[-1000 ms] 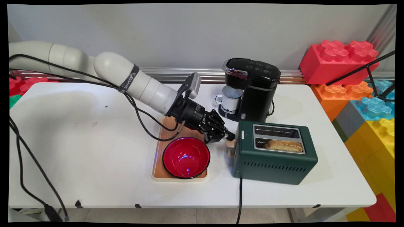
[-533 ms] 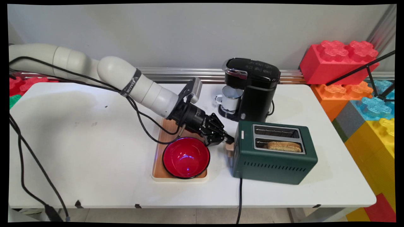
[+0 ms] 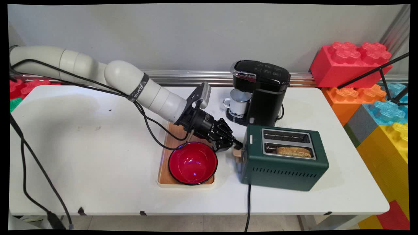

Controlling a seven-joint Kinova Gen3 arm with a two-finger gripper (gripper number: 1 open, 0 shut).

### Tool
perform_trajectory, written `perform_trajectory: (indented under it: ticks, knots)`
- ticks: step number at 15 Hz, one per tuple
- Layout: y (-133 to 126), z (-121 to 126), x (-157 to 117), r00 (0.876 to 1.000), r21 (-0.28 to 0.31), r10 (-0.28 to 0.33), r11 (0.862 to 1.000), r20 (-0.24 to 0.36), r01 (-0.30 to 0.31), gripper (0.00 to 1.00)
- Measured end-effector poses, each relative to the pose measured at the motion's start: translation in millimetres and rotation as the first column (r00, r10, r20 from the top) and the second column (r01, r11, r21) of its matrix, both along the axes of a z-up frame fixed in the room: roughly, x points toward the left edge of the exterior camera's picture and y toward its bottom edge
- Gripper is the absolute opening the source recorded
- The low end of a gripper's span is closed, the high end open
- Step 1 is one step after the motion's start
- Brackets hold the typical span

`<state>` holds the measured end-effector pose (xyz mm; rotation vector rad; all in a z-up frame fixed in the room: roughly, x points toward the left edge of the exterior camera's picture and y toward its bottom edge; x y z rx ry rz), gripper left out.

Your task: Press the toaster switch

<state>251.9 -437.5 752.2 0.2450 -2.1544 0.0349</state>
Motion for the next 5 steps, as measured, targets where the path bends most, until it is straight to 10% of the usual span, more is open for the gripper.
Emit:
perform_trajectory:
  ticks: [5]
  knots:
    - [-1.3, -2.3, -3.4, 1.000, 0.002, 0.006, 1.000, 0.006, -0.006, 0.00]
